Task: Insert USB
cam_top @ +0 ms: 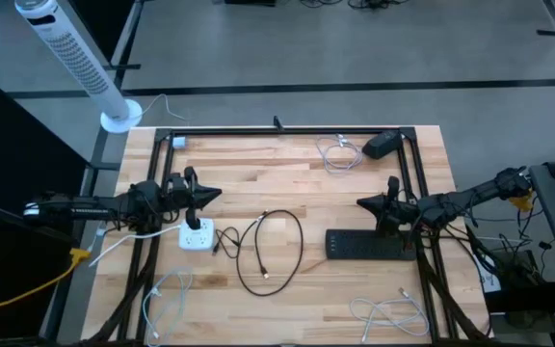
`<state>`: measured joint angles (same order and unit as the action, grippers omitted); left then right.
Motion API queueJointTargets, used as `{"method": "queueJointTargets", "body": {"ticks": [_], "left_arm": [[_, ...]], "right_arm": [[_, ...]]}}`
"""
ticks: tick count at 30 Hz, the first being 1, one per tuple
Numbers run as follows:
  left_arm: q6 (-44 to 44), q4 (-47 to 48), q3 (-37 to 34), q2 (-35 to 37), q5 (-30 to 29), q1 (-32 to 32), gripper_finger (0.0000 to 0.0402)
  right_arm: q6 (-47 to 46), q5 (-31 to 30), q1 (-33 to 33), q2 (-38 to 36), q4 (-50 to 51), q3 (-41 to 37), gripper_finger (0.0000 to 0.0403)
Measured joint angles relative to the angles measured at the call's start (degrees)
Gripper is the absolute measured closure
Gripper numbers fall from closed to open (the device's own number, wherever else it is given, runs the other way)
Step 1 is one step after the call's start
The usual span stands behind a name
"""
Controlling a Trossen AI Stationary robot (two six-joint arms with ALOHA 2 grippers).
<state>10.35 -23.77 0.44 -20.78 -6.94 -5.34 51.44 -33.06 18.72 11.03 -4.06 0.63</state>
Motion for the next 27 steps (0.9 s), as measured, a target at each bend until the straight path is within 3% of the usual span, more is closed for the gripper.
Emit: {"method": "queueJointTargets", "body": {"ticks": [5, 11, 19, 22, 25, 27], "left_arm": [[0.00, 0.00, 0.01, 0.02, 0.02, 0.00, 0.0402], [0.00, 0.01, 0.00, 0.02, 0.01, 0.02, 0.0402], [0.00, 0.02, -0.02, 0.02, 0.01, 0.00, 0.0402], [0.00, 0.20, 0.00, 0.02, 0.01, 0.02, 0.0402], [0.00, 0.37, -0.01, 0.02, 0.00, 0.00, 0.0402], [-0.01, 0.35, 0.01, 0.02, 0.01, 0.01, 0.0402]], "right_arm": [[0.31, 0.03, 0.00, 0.00, -0.04, 0.00, 0.0403], [22.72, 0.11, 0.00, 0.02, -0.81, 0.02, 0.0403], [23.52, 0.71, 0.00, 0.06, -0.78, 0.02, 0.0403], [17.21, 8.03, 0.00, 0.38, -0.45, 0.02, 0.0403], [3.55, 21.31, 0.00, 0.84, -3.67, 0.00, 0.0403], [-8.65, 26.30, 0.02, 1.22, -10.79, 0.00, 0.0403]]}}
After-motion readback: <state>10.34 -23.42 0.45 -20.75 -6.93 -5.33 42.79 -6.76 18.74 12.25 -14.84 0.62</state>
